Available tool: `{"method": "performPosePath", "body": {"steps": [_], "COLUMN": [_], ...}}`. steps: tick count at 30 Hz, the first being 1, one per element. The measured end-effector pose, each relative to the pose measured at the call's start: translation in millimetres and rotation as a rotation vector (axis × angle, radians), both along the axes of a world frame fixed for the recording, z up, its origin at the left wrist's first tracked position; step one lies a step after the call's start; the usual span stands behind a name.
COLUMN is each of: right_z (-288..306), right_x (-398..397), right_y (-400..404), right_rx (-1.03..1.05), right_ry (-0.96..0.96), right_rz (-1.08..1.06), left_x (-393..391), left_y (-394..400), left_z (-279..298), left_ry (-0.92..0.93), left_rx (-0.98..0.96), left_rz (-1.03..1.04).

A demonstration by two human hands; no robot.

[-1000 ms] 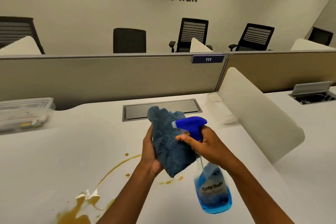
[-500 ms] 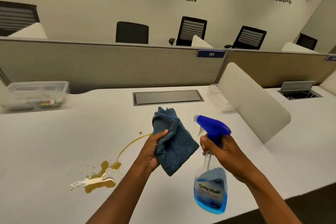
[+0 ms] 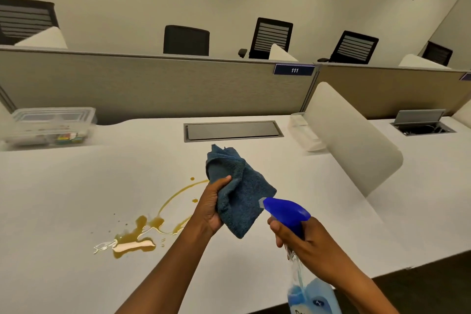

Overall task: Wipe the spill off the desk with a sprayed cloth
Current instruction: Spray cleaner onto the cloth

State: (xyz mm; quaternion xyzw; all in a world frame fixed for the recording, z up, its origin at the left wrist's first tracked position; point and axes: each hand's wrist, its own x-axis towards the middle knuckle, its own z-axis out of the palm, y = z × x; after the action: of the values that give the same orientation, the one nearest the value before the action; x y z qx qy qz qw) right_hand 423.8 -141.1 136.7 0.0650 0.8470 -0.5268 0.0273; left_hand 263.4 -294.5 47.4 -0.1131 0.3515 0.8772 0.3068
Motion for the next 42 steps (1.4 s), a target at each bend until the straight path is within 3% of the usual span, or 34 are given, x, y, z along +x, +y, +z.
{"method": "performPosePath", "body": {"steps": [7,23,31,42], "right_z": [-2.6,-14.5,-7.8,-10.2], "right_x": [-1.0,-0.2,7.7,7.2], "right_y": [23.3,47.4,49.0,55.1], "right_rx": [0.118,0.078,0.016,0.035], "right_ry": [0.033,0.036,0.037,0.089], "right_rz": [-0.101,-0.151,-0.064,-0.144], "left_x": [10.7,8.2,5.2,3.9], "left_y": [29.8,69.2,76.1,72.6], "left_z": [-2.1,0.8,3.1,-0.8], "left_ry": [-0.01,-0.024,-0.011,0.01], "left_rx": [-0.022,0.006,0.06,0.135], "left_rz": [-0.02,0.052,0.059,0.058]}}
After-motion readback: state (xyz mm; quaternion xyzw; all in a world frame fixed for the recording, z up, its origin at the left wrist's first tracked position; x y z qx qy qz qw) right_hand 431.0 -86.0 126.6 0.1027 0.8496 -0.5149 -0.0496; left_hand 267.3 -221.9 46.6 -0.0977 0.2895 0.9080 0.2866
